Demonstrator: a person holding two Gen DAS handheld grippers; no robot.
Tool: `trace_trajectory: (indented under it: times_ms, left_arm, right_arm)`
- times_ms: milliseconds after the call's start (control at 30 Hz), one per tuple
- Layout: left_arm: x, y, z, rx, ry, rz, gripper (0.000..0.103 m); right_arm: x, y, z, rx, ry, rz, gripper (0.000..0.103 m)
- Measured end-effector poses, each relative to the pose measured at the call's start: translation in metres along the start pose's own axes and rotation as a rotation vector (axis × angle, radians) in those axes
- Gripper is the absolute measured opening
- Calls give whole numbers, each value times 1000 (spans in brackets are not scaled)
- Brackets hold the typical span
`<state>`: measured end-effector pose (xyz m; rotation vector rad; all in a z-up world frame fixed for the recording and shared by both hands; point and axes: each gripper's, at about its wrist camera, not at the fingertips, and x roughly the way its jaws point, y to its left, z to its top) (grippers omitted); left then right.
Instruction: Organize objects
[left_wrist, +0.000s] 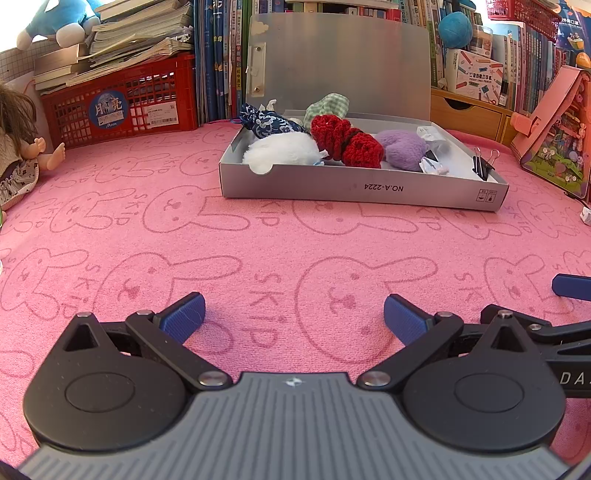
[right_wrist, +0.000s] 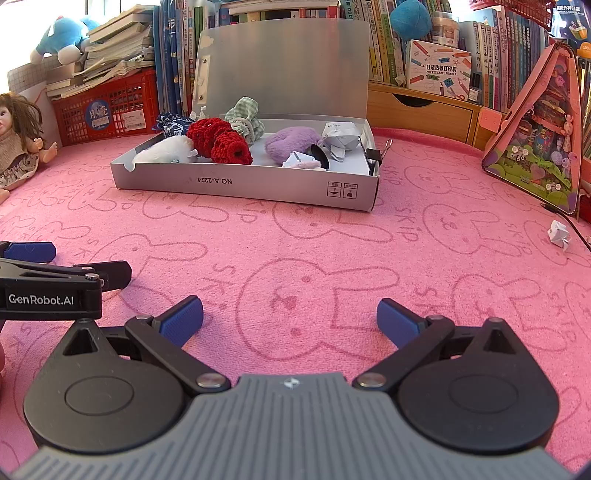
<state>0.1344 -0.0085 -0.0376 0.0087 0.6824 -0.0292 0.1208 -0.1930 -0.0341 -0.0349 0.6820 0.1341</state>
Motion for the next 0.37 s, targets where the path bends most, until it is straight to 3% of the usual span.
trace_trajectory:
  times_ms: [367]
  left_arm:
    - [0, 1, 0, -7, -1, 6, 103]
  right_arm:
    - [0, 0, 0, 0, 0, 0, 103]
